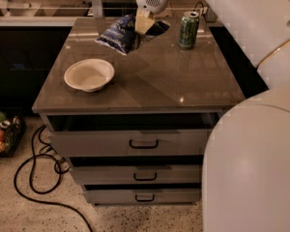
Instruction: Pick blue chip bag from paper bowl and place on counter
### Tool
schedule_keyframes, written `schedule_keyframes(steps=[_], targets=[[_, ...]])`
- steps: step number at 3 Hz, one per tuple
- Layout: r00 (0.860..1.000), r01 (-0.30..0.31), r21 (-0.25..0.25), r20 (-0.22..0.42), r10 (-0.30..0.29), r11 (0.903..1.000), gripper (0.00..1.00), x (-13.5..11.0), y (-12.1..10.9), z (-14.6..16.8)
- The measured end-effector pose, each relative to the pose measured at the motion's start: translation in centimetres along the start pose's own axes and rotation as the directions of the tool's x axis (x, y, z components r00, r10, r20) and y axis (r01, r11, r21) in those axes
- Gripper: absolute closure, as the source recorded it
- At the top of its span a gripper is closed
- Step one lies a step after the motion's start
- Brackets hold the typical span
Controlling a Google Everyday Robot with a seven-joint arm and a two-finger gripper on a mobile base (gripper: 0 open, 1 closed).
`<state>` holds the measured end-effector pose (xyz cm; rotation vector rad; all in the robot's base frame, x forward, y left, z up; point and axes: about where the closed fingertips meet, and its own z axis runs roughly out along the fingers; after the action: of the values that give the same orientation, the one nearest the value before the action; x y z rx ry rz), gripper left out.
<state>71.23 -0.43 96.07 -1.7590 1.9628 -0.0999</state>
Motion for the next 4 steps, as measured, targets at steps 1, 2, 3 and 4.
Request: schedule_keyframes(steps=[1,2,3,4], targets=[[0.993,-0.097,0.051,-0.060,0.100,0.9940,1.00,4.5,-0.7,0.1],[0.981,-0.189,0.078,-0.024,0.192,0.9788,1.00,8.4,0.0,0.3],[0.945,-0.289,0.094,0.187,0.268,0.9528,1.00,12.9,1.7,0.4],[0.945,-0.304,0.119,0.162,0.283,0.9453,1.00,13.9,1.0,-0.1]])
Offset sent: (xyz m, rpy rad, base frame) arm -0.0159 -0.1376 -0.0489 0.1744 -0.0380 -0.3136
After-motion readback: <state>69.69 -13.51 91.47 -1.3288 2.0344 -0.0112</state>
